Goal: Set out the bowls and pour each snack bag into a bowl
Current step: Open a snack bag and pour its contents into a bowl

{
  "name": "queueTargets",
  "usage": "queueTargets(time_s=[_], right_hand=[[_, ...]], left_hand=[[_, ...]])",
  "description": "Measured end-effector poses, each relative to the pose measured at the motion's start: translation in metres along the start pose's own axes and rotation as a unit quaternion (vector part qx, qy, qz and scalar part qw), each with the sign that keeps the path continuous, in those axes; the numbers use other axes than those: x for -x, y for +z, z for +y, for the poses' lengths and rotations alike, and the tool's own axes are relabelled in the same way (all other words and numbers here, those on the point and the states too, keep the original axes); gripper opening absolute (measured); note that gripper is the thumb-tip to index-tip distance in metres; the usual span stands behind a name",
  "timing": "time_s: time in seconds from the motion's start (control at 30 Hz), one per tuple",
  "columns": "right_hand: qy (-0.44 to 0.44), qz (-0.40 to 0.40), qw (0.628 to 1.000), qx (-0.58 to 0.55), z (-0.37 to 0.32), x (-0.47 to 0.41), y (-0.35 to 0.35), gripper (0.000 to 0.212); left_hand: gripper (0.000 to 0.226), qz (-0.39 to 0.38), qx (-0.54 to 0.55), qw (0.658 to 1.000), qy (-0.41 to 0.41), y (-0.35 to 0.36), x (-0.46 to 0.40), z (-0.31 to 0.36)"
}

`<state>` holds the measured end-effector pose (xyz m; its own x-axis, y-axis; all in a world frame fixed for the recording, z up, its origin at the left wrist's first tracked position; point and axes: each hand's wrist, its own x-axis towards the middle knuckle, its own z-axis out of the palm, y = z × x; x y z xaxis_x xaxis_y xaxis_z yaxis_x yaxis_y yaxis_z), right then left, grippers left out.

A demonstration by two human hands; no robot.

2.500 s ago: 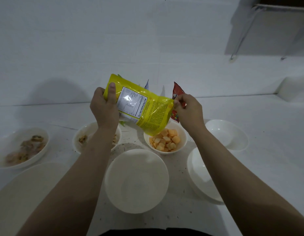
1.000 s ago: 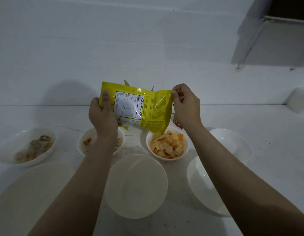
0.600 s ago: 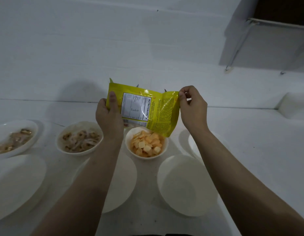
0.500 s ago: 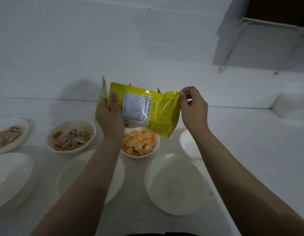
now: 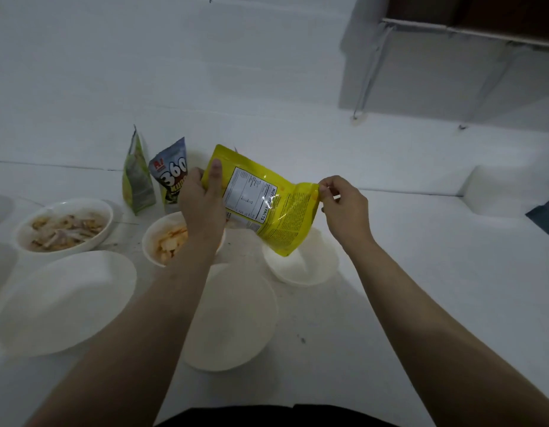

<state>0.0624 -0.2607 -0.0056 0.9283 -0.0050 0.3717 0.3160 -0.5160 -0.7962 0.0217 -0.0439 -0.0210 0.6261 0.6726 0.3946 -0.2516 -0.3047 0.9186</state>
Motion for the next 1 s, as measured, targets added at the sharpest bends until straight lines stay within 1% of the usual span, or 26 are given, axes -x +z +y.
queueTargets(time_s=[0.03,0.1,0.23,0.33,0.5,0.63,0.77,1.0], right_hand=[[0.004,-0.016,1.000,0.006,0.005,0.000,-0.003,0.014],[0.003,-0.035,0.999,0.017,0.012,0.000,-0.006,0.015],[-0.047,-0.052,0.996,0.064,0.014,-0.001,-0.008,0.014],[-0.071,-0.038,0.993,0.082,0.016,-0.003,-0.009,0.014],[-0.035,-0.018,0.998,0.056,0.028,-0.003,-0.017,0.014],[-0.012,-0.012,0.999,0.033,0.036,0.005,-0.017,0.014],[-0.006,-0.036,0.999,0.030,0.039,0.010,-0.015,0.015],[-0.025,-0.045,0.997,0.050,0.033,0.008,-0.016,0.014]], left_hand=[[0.058,-0.004,-0.012,1.000,0.010,0.003,0.002,0.000],[0.050,-0.004,-0.048,0.998,0.031,0.008,0.007,0.003],[0.045,-0.010,-0.082,0.995,0.058,0.014,0.019,0.006],[0.046,-0.022,-0.082,0.994,0.068,0.019,0.021,0.007],[0.046,-0.008,-0.096,0.991,0.094,0.019,0.015,0.013],[0.047,0.003,-0.108,0.990,0.096,0.017,0.008,0.014],[0.046,0.002,-0.122,0.987,0.104,0.017,0.007,0.015],[0.047,0.004,-0.128,0.986,0.106,0.015,0.008,0.011]])
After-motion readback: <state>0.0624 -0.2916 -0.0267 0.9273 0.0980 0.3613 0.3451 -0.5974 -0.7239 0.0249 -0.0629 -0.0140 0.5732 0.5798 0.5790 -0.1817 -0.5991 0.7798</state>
